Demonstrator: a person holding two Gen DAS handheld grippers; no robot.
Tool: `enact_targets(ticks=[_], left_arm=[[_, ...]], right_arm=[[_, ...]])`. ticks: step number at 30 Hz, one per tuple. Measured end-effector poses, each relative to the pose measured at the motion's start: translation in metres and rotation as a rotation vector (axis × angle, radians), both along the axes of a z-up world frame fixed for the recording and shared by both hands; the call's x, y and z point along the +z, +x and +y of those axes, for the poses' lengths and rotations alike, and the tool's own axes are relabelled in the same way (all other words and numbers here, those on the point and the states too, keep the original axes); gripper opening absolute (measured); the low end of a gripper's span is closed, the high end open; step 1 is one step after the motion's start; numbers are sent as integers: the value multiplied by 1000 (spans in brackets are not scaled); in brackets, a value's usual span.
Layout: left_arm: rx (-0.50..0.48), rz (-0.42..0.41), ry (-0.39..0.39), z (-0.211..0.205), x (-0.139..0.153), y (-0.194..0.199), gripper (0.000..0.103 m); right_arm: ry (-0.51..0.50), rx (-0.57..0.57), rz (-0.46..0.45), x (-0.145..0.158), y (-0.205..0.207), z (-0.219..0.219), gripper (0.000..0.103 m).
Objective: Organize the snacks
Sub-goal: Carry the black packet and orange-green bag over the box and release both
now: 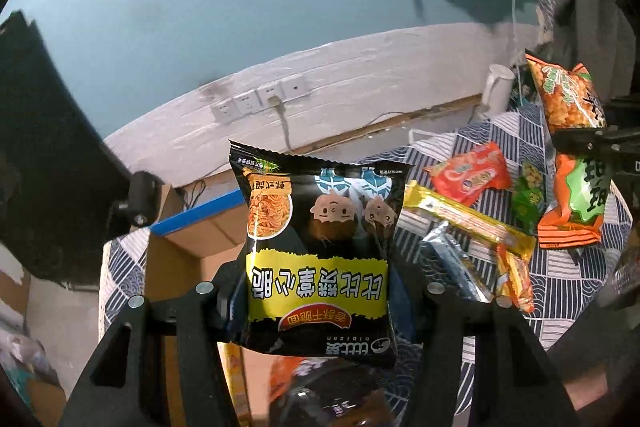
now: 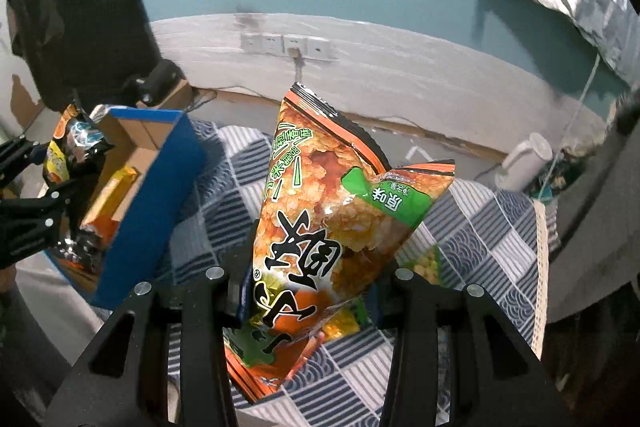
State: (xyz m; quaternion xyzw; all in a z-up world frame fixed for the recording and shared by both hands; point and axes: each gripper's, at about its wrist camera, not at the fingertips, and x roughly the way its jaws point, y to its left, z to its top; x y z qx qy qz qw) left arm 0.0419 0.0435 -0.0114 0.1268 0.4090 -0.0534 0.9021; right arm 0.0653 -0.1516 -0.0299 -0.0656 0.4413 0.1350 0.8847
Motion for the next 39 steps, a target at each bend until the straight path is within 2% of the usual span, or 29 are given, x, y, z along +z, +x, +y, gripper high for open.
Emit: enact_targets(ticks=[10, 22, 30, 39], left_arm=[[78, -24, -15, 57, 6, -8, 59], [156, 5, -18, 115, -8, -11, 59], [216, 50, -35, 150, -26, -14, 59], [240, 77, -37, 163, -35, -16, 59]], right_arm=[[-10, 88, -5, 9, 14, 60, 40], [-22, 213, 8, 12, 27, 148, 41], [-39, 296, 37, -2, 31, 197, 41], [-64, 374, 81, -21, 30, 236, 41]])
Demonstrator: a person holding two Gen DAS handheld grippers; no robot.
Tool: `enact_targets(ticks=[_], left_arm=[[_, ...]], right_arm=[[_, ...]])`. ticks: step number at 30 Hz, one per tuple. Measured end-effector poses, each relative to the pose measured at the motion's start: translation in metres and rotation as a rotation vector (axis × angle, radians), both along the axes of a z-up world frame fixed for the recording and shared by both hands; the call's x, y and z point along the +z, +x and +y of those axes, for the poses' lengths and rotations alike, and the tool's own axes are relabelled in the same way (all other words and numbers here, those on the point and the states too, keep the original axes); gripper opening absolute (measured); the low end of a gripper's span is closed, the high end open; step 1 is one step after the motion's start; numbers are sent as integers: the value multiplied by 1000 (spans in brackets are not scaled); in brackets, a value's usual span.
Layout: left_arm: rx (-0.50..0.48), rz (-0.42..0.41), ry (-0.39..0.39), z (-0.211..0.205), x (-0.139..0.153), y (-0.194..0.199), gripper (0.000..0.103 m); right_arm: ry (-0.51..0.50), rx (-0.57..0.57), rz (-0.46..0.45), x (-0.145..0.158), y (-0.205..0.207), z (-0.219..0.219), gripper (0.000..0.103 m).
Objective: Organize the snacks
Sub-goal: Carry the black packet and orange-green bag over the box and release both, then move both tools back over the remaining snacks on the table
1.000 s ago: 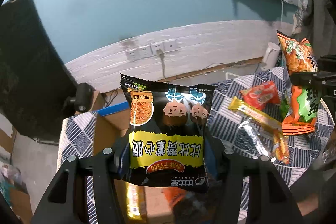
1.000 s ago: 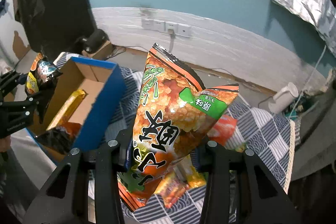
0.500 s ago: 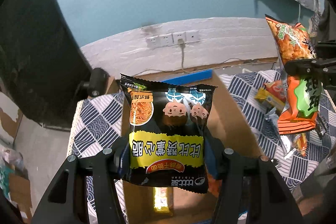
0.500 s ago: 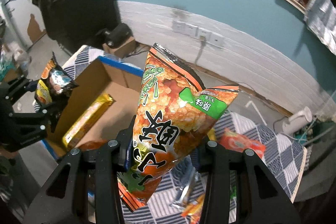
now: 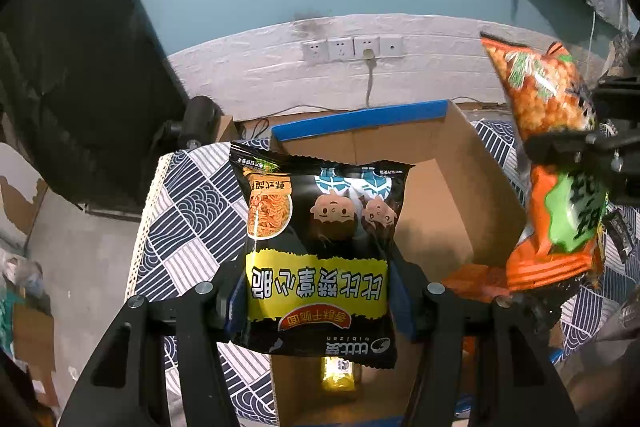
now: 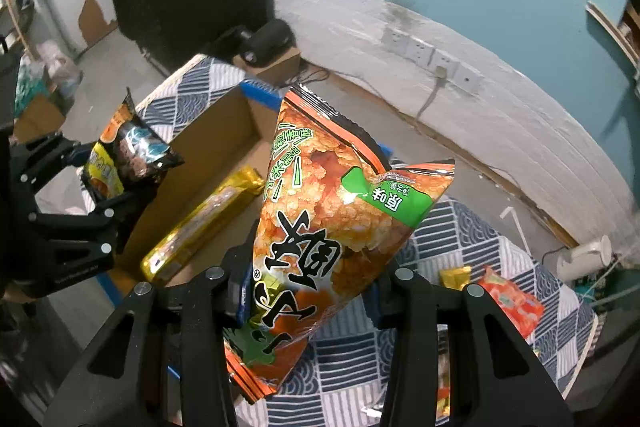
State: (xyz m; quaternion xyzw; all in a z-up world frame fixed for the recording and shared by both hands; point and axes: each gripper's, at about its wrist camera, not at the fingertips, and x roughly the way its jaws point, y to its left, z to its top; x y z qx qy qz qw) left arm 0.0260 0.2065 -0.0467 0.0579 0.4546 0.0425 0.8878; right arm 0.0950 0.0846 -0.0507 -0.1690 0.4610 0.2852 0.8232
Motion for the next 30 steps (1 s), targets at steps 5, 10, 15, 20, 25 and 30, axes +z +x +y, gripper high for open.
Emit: enact_targets(ticks=[5, 10, 15, 20, 25, 30], left_arm=[[12, 7, -2, 1, 0, 3, 60], [29, 16, 11, -1, 0, 4, 71], [36, -6, 35, -6, 4, 4, 81], [11, -4, 41, -14, 4, 2, 81], [-21, -8, 57, -28, 6, 2, 81], [-47, -15, 67, -44, 10, 5, 81]], right_arm=[[-27, 35, -7, -8, -6, 11, 48], [6, 17, -25, -3, -10, 6, 71], [25, -12, -31, 4, -9, -4, 72], [35, -39, -17, 2, -8, -19, 74], [30, -66, -10, 0, -10, -38, 74], [31, -97, -17, 1, -13, -59, 74]])
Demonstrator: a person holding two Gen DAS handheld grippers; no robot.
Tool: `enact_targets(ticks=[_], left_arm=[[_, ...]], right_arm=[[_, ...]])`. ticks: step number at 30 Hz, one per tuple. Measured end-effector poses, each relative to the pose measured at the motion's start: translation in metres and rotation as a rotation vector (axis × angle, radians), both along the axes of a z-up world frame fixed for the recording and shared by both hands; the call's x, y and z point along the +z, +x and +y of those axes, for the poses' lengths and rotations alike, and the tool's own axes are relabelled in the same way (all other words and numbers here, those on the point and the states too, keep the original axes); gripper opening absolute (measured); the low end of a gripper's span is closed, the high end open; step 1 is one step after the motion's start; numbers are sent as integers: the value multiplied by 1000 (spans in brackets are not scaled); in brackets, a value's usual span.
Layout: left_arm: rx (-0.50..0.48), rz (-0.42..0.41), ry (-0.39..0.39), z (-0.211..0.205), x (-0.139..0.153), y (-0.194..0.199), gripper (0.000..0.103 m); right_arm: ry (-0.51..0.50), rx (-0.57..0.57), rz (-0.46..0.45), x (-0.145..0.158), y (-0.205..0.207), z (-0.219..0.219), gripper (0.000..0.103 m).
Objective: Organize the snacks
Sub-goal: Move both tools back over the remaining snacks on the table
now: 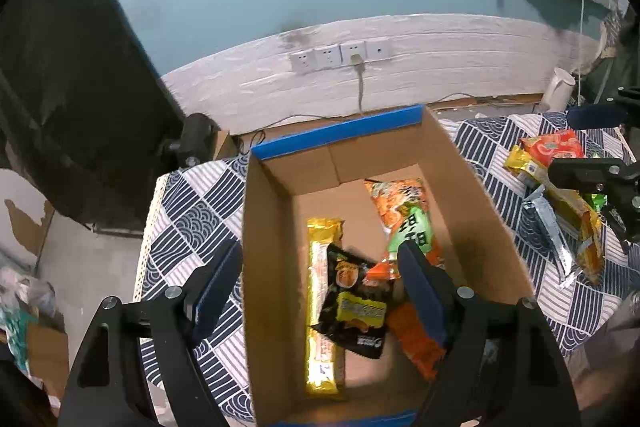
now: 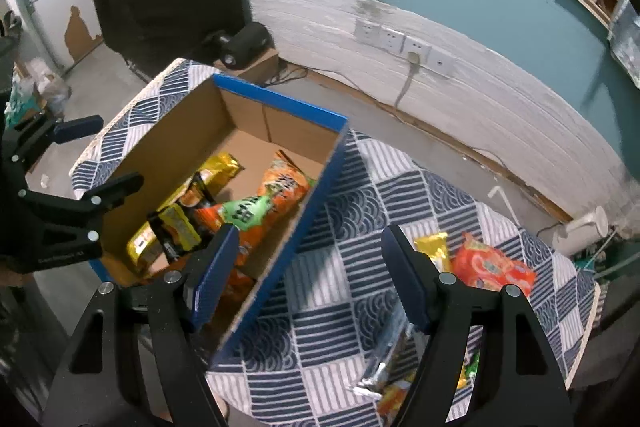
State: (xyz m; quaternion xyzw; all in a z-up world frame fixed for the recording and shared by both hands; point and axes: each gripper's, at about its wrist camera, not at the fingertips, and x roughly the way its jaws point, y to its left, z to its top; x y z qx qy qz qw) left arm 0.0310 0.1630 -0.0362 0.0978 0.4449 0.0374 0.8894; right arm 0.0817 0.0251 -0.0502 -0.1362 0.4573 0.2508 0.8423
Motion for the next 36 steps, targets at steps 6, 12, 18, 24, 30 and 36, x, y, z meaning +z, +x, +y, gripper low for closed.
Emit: enact_targets(ticks=[6, 12, 18, 24, 30, 36], left_arm=[[-49, 1, 21, -23, 3, 3, 81], [-94, 9, 34, -52, 4, 7, 81], [-140, 17, 37, -81, 6, 11, 81], [-174, 30, 38, -107, 5, 15, 81], [-219, 60, 24, -139, 2, 18, 81], [-264, 92, 20, -173, -6, 20, 81]], right_arm=[[11, -56, -3, 2, 1, -36, 78], [21, -126, 13, -1, 0, -76, 79], [30, -196, 35, -8, -3, -117, 79], [33, -259, 44, -14, -7, -155, 80], [26, -320, 60, -25, -12, -196, 80], [25, -384, 74, -33, -19, -234, 81]])
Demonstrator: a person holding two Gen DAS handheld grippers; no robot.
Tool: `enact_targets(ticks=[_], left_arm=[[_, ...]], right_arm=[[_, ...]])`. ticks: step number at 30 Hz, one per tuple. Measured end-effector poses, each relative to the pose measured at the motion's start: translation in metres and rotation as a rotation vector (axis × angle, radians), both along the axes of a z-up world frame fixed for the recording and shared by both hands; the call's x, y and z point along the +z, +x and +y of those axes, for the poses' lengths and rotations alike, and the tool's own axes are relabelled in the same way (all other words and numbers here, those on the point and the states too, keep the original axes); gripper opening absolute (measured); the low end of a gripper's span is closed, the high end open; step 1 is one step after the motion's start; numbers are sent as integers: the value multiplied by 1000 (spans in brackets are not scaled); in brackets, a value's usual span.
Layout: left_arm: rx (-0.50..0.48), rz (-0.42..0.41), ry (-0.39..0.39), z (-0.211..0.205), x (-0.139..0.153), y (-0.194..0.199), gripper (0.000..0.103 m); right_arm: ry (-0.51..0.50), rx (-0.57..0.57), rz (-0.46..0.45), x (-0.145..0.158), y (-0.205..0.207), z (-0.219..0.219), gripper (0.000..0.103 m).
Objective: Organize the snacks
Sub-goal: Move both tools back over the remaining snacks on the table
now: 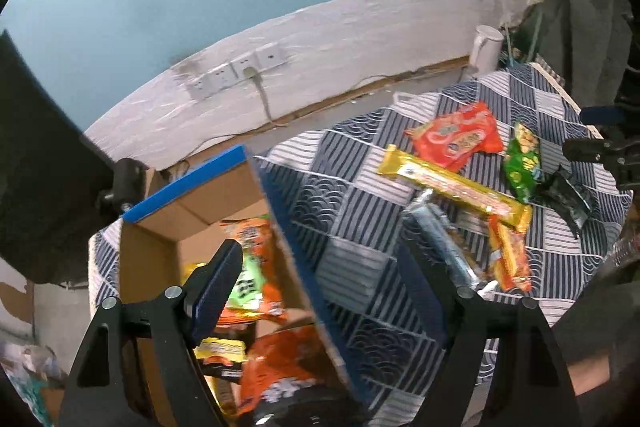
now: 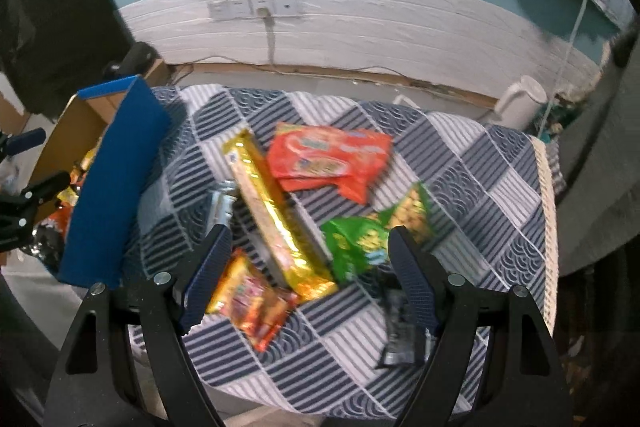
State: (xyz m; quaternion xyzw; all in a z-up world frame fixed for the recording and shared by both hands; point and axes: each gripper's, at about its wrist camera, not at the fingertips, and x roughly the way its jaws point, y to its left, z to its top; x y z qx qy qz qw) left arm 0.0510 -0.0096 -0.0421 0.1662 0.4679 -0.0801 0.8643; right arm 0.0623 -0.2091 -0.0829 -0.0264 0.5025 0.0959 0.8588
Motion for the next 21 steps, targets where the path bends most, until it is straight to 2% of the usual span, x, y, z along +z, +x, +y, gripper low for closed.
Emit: enact_targets(ticks=[11, 21], left_arm=[[-82, 85, 30, -59, -32, -2, 81], [-60, 184, 48, -82, -75, 11, 81]], right_arm=[[-9, -93, 82, -37, -13, -62, 81], [-18, -143, 171, -79, -14, -95, 81]])
